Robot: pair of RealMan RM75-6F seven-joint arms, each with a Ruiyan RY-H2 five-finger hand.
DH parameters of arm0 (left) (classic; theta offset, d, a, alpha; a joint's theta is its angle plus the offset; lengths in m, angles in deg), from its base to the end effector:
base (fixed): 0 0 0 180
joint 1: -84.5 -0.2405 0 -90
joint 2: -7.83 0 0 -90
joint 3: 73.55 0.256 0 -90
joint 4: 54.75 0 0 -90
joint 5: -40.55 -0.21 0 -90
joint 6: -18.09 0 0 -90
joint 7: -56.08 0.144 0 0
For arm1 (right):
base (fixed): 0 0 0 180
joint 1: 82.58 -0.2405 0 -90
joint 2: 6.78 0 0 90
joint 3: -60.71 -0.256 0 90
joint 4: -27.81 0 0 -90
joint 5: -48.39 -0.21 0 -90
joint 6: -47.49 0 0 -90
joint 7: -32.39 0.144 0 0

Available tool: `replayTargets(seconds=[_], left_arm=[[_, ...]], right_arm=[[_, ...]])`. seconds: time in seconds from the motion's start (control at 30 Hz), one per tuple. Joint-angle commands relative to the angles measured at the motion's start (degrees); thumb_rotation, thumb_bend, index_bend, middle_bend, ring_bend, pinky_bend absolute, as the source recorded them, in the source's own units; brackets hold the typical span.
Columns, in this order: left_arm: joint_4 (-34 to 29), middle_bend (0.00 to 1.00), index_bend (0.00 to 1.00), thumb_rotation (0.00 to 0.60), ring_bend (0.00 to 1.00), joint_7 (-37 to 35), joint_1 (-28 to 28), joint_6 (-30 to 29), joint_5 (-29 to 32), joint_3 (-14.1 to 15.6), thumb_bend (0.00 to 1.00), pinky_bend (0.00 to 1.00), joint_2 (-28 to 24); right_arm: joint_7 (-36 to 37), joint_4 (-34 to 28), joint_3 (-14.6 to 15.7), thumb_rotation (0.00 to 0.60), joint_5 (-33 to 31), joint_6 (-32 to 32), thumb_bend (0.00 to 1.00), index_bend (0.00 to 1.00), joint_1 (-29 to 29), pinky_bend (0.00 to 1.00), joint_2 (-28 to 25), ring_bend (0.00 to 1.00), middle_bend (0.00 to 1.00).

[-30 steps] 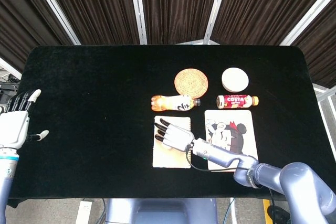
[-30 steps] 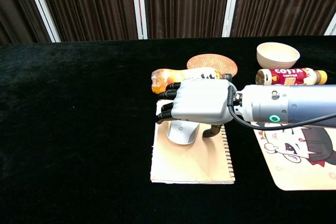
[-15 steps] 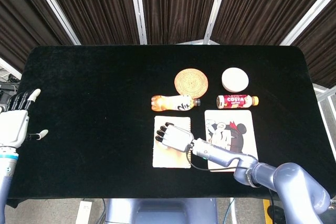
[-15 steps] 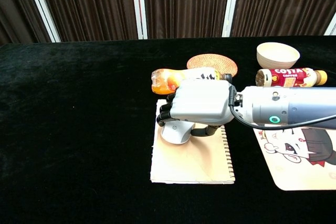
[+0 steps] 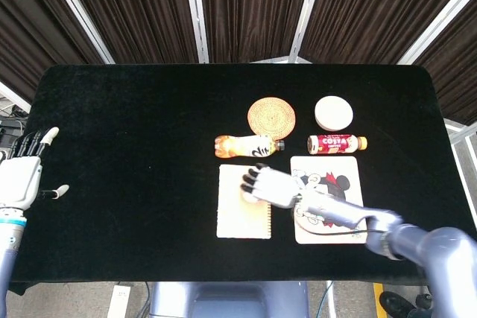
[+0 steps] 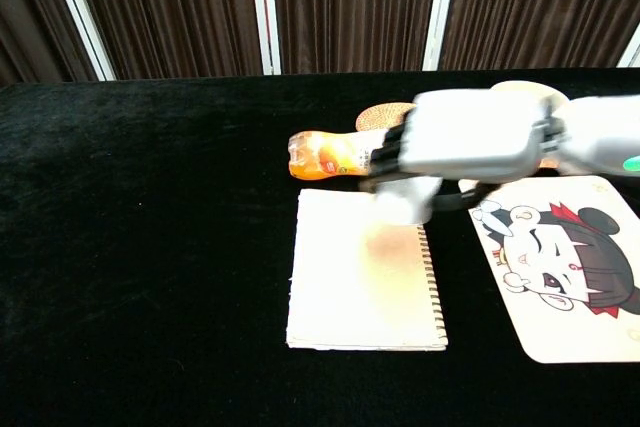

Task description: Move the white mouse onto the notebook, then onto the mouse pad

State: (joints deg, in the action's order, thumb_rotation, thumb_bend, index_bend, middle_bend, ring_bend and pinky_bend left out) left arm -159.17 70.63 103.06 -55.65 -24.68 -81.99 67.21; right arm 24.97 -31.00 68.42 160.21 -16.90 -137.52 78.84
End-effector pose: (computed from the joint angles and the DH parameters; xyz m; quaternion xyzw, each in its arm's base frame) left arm -0.2660 0.2601 0.1649 -0.5965 -0.4071 -0.3400 0.6023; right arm -0.1462 -0.3560 -0.0033 0.9032 0.1053 0.3154 0.2715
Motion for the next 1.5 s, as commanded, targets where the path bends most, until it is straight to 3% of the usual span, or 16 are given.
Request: replayTargets(seconds=[0.03, 0.23, 0.33, 0.6, 0.93, 1.03, 1.1, 1.17, 1.23, 1.33, 1.5], left_arm=[[-0.2, 0.00, 0.00, 0.600, 0.00, 0.1, -0.1, -0.3, -0.3, 0.1, 0.00, 0.00, 0.0], [-0.5, 0.00, 0.00, 0.600, 0.00, 1.6, 0.0, -0.6, -0.3, 0.3, 0.00, 0.00, 0.5], [-0.4, 0.00, 0.00, 0.600, 0.00, 2.3, 0.1, -0.7, 0.1, 0.2, 0.00, 0.00, 0.9], [0.0, 0.00, 0.00, 0.600, 0.00, 4.3, 0.6, -0.4, 0.9, 0.2, 0.00, 0.00, 2.0], [0.8, 0.00, 0.00, 0.600, 0.00, 5.1, 1.0, 0.1, 1.6, 0.2, 0.00, 0.00, 2.7], [0.7, 0.00, 0.00, 0.600, 0.00, 5.0, 1.0, 0.0, 1.5, 0.2, 0.00, 0.00, 2.7], [0.6, 0.00, 0.00, 0.600, 0.00, 5.0, 0.9, -0.1, 1.4, 0.3, 0.00, 0.00, 2.6], [0.5, 0.00, 0.00, 0.600, 0.00, 5.0, 0.9, -0.2, 1.3, 0.3, 0.00, 0.00, 2.6], [0.4, 0.00, 0.00, 0.600, 0.00, 5.0, 0.8, -0.2, 1.2, 0.4, 0.00, 0.00, 2.6], [0.1, 0.00, 0.00, 0.600, 0.00, 4.9, 0.8, -0.1, 1.0, 0.5, 0.00, 0.00, 2.4], [0.0, 0.00, 0.00, 0.600, 0.00, 4.3, 0.7, -0.1, 0.9, 0.4, 0.00, 0.00, 2.1]], right_arm=[[0.1, 0.5, 4.7, 0.600, 4.5, -4.2, 0.51, 0.39, 1.8, 0.47, -5.8, 0.32, 0.49], [4.8, 9.2, 10.7, 0.600, 9.5, -10.8, 0.51, 0.39, 5.0, 0.47, -8.3, 0.32, 0.49], [6.9, 13.9, 12.0, 0.600, 10.1, -13.3, 0.51, 0.39, 7.1, 0.47, -7.5, 0.32, 0.49], [11.1, 26.4, 13.0, 0.600, 10.4, -16.6, 0.48, 0.39, 10.4, 0.47, -1.6, 0.32, 0.49], [13.5, 33.0, 13.9, 0.600, 10.5, -18.4, 0.43, 0.39, 12.1, 0.47, 2.6, 0.32, 0.49], [13.6, 34.6, 14.0, 0.600, 10.5, -19.1, 0.37, 0.39, 12.4, 0.46, 3.9, 0.32, 0.48], [13.6, 35.2, 14.0, 0.600, 10.3, -19.4, 0.25, 0.36, 12.5, 0.42, 4.5, 0.30, 0.42], [12.9, 35.8, 13.9, 0.600, 10.1, -19.1, 0.07, 0.25, 12.5, 0.31, 4.8, 0.21, 0.27], [11.1, 36.3, 13.7, 0.600, 9.5, -17.1, 0.00, 0.17, 12.6, 0.21, 5.1, 0.13, 0.16], [10.5, 35.9, 13.9, 0.600, 9.2, -16.1, 0.00, 0.12, 12.4, 0.13, 4.7, 0.07, 0.09], [8.8, 34.4, 14.0, 0.600, 8.9, -17.5, 0.00, 0.12, 12.7, 0.12, 3.1, 0.05, 0.09]])
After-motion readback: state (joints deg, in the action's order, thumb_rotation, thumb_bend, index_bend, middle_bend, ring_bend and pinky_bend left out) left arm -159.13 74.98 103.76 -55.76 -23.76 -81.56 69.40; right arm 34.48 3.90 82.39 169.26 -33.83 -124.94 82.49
